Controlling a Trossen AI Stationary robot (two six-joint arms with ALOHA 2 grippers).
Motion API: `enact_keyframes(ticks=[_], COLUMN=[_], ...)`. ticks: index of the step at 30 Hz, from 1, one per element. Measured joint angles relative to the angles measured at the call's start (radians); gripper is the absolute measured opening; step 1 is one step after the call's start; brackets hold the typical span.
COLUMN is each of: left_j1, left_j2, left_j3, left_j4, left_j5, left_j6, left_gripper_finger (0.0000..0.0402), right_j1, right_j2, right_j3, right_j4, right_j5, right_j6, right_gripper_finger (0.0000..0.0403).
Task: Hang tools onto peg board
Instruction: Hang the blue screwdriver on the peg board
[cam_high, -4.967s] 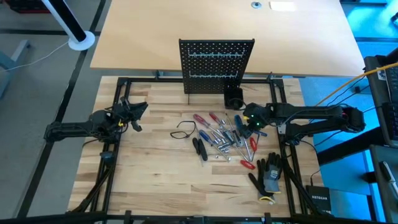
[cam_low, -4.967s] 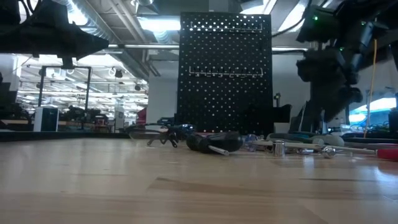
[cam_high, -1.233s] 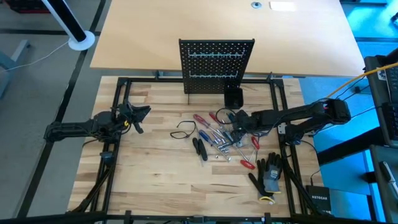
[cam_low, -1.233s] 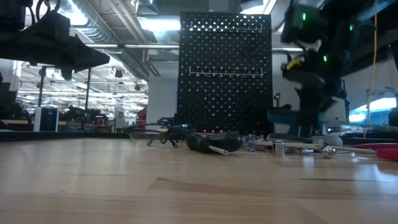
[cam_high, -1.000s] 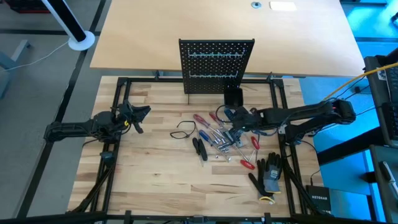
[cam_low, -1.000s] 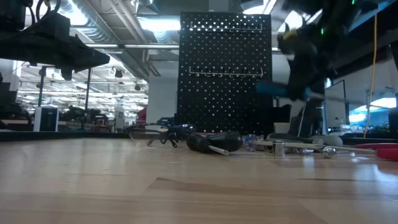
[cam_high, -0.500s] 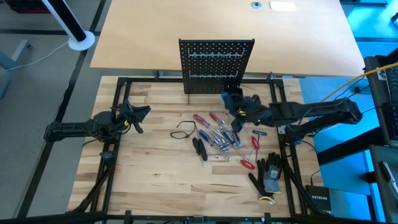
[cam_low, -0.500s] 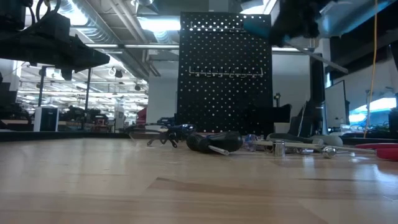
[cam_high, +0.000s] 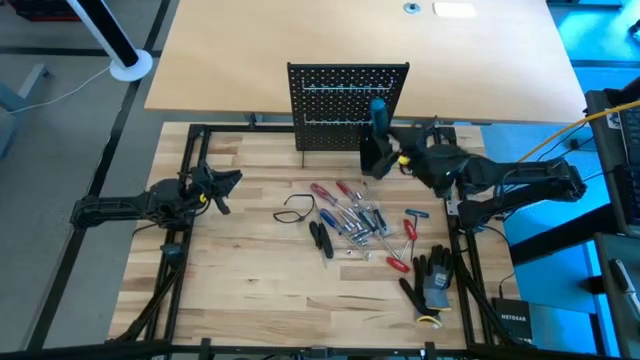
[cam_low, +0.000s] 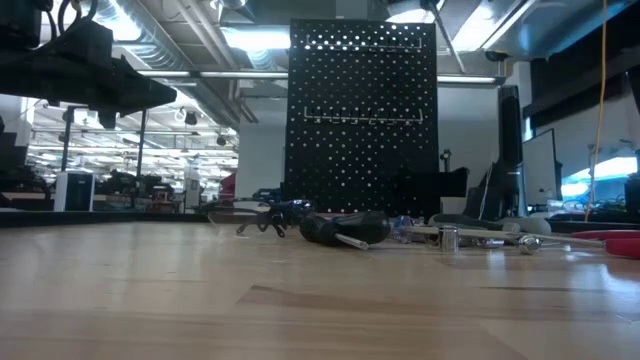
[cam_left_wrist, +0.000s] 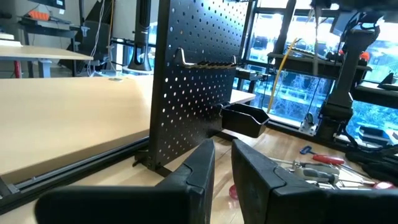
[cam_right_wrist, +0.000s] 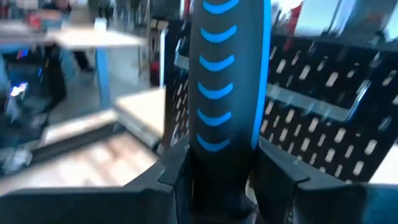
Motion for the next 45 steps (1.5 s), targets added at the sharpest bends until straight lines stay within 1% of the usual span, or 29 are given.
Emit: enact_keyframes(ticks=[3, 6, 7, 12, 18, 26, 31, 35, 38, 42, 45], left_j1=[0.000, 0.000, 0.000, 0.000, 0.000, 0.000, 0.000, 0.000, 0.000, 0.000, 0.000], left_j2=[0.000, 0.000, 0.000, 0.000, 0.000, 0.000, 0.000, 0.000, 0.000, 0.000, 0.000], left_j3=[0.000, 0.000, 0.000, 0.000, 0.000, 0.000, 0.000, 0.000, 0.000, 0.000, 0.000], left_j4=[0.000, 0.000, 0.000, 0.000, 0.000, 0.000, 0.000, 0.000, 0.000, 0.000, 0.000], left_j5=[0.000, 0.000, 0.000, 0.000, 0.000, 0.000, 0.000, 0.000, 0.000, 0.000, 0.000], left_j6=[0.000, 0.000, 0.000, 0.007, 0.008, 0.004, 0.001, 0.001, 0.000, -0.003, -0.003], left_gripper_finger=[0.0045, 0.0045, 0.0045, 0.0045, 0.0045, 0.0045, 0.0045, 0.0045, 0.0045, 0.0045, 0.0045], right_j1=[-0.051, -0.111, -0.133, -0.239, -0.323, -0.415, -0.445, -0.445, -0.442, -0.441, -0.442], right_j2=[0.000, 0.000, 0.000, 0.024, 0.075, 0.127, 0.152, 0.166, 0.166, 0.166, 0.166], right_j3=[0.000, 0.000, 0.000, 0.000, 0.000, 0.000, 0.000, 0.000, 0.000, 0.000, 0.000], right_j4=[0.131, 0.213, 0.230, 0.340, 0.431, 0.446, 0.451, 0.441, 0.435, 0.418, 0.390], right_j5=[-0.018, -0.041, -0.056, -0.199, -0.267, -0.267, -0.285, -0.245, -0.235, -0.181, -0.172], right_j6=[-0.092, -0.144, -0.153, -0.136, -0.166, -0.174, -0.166, -0.166, -0.166, -0.159, -0.094], right_gripper_finger=[0.0129, 0.0129, 0.0129, 0.0130, 0.0130, 0.0130, 0.0130, 0.0130, 0.0130, 0.0130, 0.0130])
